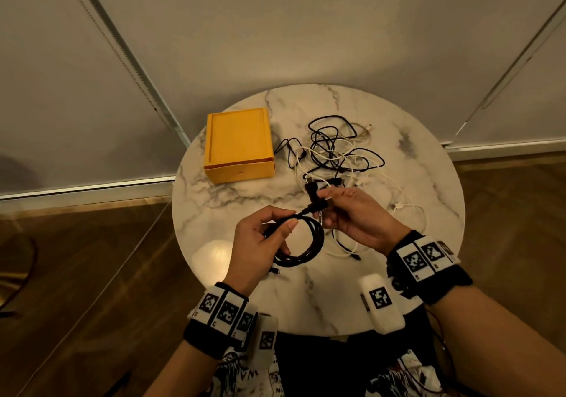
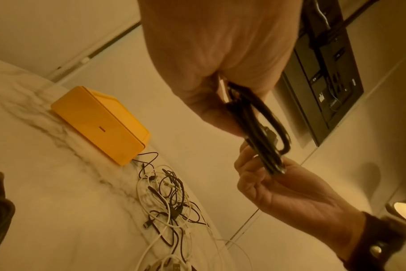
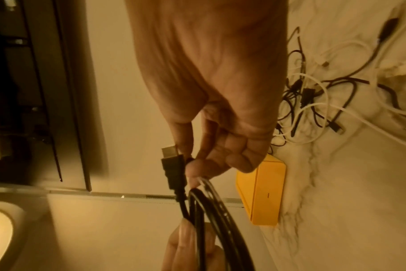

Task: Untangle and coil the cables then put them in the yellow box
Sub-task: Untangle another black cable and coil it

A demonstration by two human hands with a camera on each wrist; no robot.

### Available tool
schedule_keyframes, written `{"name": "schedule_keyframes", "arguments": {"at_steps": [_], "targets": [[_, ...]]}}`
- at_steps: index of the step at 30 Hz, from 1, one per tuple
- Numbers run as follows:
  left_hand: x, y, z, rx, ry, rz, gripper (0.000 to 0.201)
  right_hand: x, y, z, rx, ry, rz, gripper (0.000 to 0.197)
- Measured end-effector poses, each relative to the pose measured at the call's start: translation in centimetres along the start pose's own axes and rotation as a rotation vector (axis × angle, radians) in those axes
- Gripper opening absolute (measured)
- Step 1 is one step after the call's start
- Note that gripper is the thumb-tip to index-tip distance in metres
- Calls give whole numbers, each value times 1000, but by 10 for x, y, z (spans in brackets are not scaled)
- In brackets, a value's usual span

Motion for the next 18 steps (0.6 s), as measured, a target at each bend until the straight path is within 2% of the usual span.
{"name": "schedule_keyframes", "arguments": {"at_steps": [2, 5, 9, 12, 15, 18], "targets": [[1, -3, -2, -97, 20, 2, 7, 4, -5, 1, -20, -23, 5, 17], [0, -12, -8, -245, 41, 32, 7, 5, -10, 2, -45, -108, -108, 15], [-2, -17, -12, -384, 34, 87, 6, -7, -13, 7, -96, -192, -274, 16], [0, -19, -12, -470, 33, 108, 5, -16, -11, 16, -77, -238, -284, 14], [4, -23, -13, -495, 56, 15, 6, -18, -4, 30, -24, -303, -13, 21], [3, -15, -11, -394, 152, -177, 15, -9, 14, 44, -27, -336, 364, 15]]}}
Point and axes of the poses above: each hand's wrist, its own z-axis away from the middle knuckle, its own y-axis out of the palm, x = y × z, the point moved 4 cm from there along -z, towards the middle knuckle, and after that the axes turned 9 degrees about y, right-handed, at the moved point
